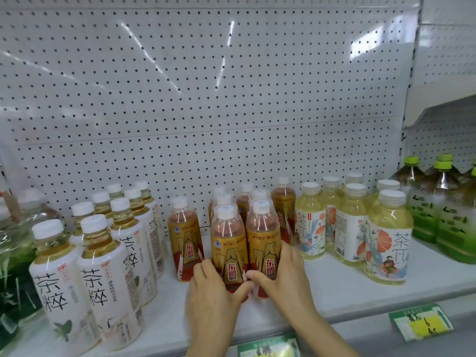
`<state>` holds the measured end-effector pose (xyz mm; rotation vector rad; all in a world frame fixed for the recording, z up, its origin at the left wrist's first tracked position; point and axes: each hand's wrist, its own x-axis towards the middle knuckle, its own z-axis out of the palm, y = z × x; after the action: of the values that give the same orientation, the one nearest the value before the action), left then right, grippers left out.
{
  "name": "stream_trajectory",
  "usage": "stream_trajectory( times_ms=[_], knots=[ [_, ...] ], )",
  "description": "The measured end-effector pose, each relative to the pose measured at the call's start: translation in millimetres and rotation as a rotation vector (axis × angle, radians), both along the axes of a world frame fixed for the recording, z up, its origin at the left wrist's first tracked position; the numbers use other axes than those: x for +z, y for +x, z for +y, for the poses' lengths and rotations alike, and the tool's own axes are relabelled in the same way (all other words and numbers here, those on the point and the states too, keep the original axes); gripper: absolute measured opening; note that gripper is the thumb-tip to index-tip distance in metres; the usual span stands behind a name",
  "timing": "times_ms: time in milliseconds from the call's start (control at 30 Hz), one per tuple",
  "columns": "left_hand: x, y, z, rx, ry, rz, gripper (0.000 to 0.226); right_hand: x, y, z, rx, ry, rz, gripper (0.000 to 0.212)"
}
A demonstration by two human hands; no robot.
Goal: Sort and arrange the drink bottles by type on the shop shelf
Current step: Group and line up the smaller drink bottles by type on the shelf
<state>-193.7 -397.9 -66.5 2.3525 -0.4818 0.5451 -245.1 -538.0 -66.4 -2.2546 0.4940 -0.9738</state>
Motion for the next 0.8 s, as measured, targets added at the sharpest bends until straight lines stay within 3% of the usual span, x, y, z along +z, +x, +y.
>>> stream_trajectory(
  times_ms=[433, 500, 567, 667, 800],
  knots=[
    [12.5, 7.2, -6.0, -0.004, 0.053, 0.082, 0.097, 5.8, 18.3, -19.8, 0.098, 0.005, 0.067, 0.088],
    [15.5, 7.7, 2.4, -0.037, -0.014, 0.104, 0.097, 11.7, 13.3, -24.9, 0.135, 0.071, 0.054, 0.086],
    [23.0, 9.0, 15.2, -0.024, -0.195, 0.005, 0.095, 30.8, 8.9, -35.9, 0.140, 0.111, -0.055, 0.081],
    [39.5, 18.1, 29.6, 0.072, -0.397, -0.112, 0.077, 81.9, 18.7, -66.1, 0.021, -0.056, -0.204, 0.056],
    [42.6, 42.1, 23.0, 0.108, -0.327, 0.010, 0.090, 148.5, 56.5, -101.5, -0.143, -0.370, 0.096, 0.052]
  ],
)
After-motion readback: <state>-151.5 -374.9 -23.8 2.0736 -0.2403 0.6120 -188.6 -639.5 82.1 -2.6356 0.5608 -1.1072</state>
